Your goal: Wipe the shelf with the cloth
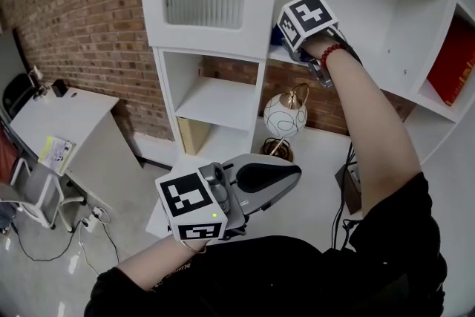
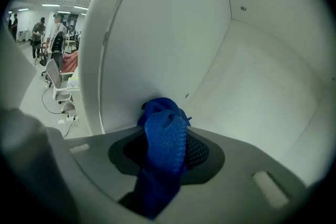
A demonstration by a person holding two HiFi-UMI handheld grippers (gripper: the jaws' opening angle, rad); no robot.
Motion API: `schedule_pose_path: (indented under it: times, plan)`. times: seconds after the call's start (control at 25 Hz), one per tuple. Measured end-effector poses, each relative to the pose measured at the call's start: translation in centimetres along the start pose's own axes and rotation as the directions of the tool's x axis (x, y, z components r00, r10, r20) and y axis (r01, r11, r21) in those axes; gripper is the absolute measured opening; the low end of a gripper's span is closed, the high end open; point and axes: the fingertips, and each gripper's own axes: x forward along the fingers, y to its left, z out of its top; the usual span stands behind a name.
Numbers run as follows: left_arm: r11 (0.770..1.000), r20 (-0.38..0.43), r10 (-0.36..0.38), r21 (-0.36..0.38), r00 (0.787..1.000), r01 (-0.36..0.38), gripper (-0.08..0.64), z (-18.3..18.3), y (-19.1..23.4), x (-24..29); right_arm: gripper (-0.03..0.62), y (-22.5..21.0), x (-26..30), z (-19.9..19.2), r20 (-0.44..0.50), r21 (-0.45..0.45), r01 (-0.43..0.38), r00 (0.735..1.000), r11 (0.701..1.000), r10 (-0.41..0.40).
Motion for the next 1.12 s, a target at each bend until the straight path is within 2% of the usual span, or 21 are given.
schedule_pose_path:
  times: [0.12,0.28,0.52,0.68,0.92,1.12]
  plan:
    - [1.000,-0.014,-0.012,0.002,1.000,0.012,-0.002,-0.4,-0.5,0.7,0.140,-0.6,-0.4,-0.6,-0.017,-0.017,0.058,0.998,0.998,-0.058]
    - [0.999,-0.026,-0.038,0.000,0.999,0.038,-0.002,-0.7,-1.1,1.7,0.138,-3.5,-1.4,-2.8,-0.061,-0.020,0.147,0.987,0.989,-0.148]
    - [0.995,-0.047,-0.095,-0.006,0.994,0.095,-0.002,-1.5,-1.8,3.9,0.137,-8.7,-3.0,-6.9,-0.076,0.067,0.221,0.974,0.973,-0.215]
    - [0.992,-0.050,-0.128,-0.015,0.991,0.128,-0.002,-1.7,-2.2,5.2,0.137,-12.3,-4.5,-9.4,-0.097,0.068,0.308,0.949,0.949,-0.301]
    - [0.987,-0.057,-0.162,-0.019,0.985,0.161,-0.002,-2.0,-2.7,6.3,0.137,-15.8,-6.2,-12.7,-0.129,0.146,0.352,0.934,0.925,-0.335]
    - [0.984,-0.052,-0.177,-0.022,0.983,0.176,-0.002,-1.9,-2.8,6.7,0.137,-17.8,-7.3,-14.7,-0.155,0.171,0.400,0.913,0.900,-0.376]
